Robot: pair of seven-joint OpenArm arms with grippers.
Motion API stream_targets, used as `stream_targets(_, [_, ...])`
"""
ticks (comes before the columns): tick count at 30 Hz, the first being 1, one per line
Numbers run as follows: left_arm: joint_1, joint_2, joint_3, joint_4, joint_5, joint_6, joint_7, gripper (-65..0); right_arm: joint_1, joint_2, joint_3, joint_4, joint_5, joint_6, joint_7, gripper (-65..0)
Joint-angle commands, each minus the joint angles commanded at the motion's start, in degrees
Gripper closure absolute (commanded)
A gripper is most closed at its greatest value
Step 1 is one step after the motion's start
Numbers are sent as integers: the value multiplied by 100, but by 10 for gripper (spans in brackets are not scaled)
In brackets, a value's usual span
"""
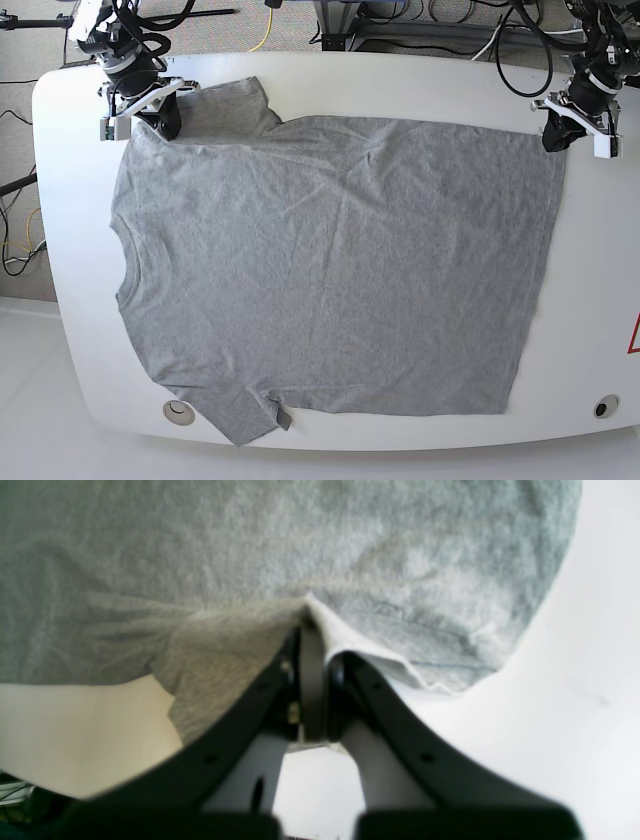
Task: Fold the T-shirt properly
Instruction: 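Open the left gripper and move it off the hem corner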
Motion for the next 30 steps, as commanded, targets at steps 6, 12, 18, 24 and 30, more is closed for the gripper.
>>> stream_targets(6, [-15,7,-248,82,-93,-8,342,-287,27,-5,-4,-27,11,15,25,0])
stream_targets(12, [-239,59,-569,-129,-1,-179,358,-286,13,-10,4,-25,21,10,23,0])
stream_targets(18, [-519,94,-1049,-650,50,-396,452,-275,0,-3,14,-21,-8,1,2,0])
stream_targets(24, [-519,23,-1035,-853,69,-342,343,-288,6,-3,18,-34,2,1,8,0])
stream_targets(30, [-403,-198,-910,-1055,37,-285,232,-334,14,-1,23,-36,-27,8,12,0])
